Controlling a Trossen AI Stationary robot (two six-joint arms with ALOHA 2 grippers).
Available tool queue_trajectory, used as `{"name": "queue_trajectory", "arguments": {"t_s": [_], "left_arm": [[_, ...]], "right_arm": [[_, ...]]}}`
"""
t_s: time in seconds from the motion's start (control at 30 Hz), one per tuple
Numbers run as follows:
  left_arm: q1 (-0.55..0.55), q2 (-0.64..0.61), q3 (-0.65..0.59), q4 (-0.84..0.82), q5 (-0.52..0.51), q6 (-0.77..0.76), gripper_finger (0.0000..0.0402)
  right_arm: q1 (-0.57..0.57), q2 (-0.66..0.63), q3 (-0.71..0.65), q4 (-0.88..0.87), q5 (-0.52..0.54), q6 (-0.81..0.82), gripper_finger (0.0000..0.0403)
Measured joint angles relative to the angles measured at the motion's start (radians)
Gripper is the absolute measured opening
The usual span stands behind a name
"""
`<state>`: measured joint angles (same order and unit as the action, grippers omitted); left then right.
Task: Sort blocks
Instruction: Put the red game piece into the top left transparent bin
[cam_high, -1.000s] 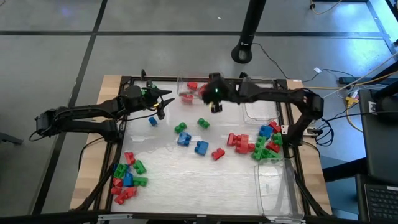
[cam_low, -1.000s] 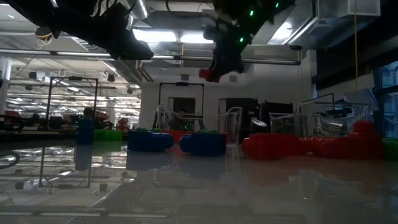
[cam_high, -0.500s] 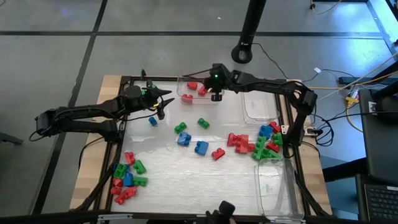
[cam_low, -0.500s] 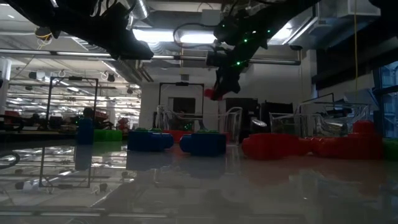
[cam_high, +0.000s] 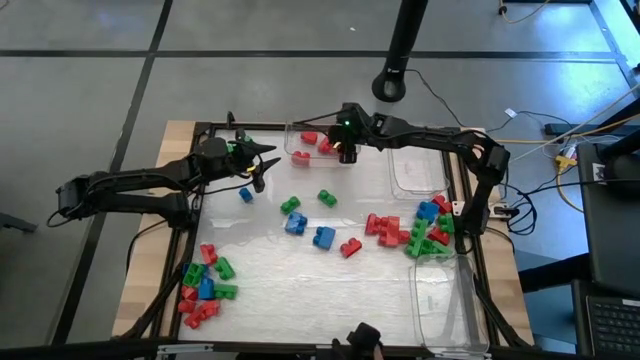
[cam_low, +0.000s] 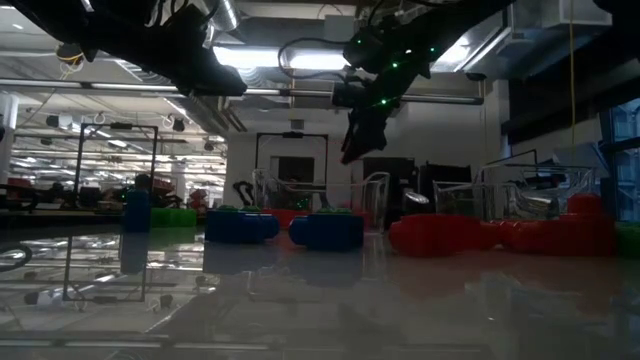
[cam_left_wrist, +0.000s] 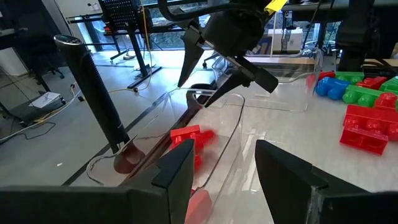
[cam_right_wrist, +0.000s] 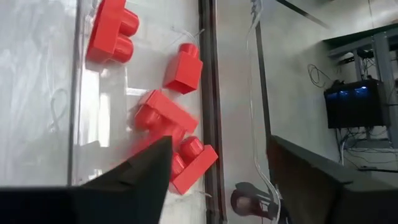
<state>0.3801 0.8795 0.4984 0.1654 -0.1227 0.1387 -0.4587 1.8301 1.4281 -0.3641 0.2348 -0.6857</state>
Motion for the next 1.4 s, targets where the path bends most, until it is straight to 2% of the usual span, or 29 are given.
{"name": "queue_trajectory", "arguments": {"t_s": [0.13,0.27,0.53,0.87,1.13,1.4], "left_arm": [[0.0,0.0,0.0,0.0,0.0,0.0,0.0159],[0.0,0.0,0.0,0.0,0.0,0.0,0.0159],[0.0,0.0,0.0,0.0,0.0,-0.002,0.0159],[0.0,0.0,0.0,0.001,0.0,-0.008,0.0159],[0.0,0.0,0.0,0.002,0.0,-0.011,0.0159],[0.0,0.0,0.0,0.002,0.0,-0.011,0.0159]], "right_arm": [[0.005,-0.009,-0.001,-0.016,-0.007,-0.025,0.0308],[0.057,-0.064,-0.001,-0.073,-0.047,-0.034,0.032],[0.275,-0.17,-0.001,-0.254,-0.071,-0.027,0.0321],[0.571,-0.161,-0.001,-0.427,-0.121,0.125,0.0321],[0.722,-0.143,-0.027,-0.421,-0.151,0.24,0.0321],[0.742,-0.142,-0.171,-0.355,-0.166,0.369,0.0321]]}}
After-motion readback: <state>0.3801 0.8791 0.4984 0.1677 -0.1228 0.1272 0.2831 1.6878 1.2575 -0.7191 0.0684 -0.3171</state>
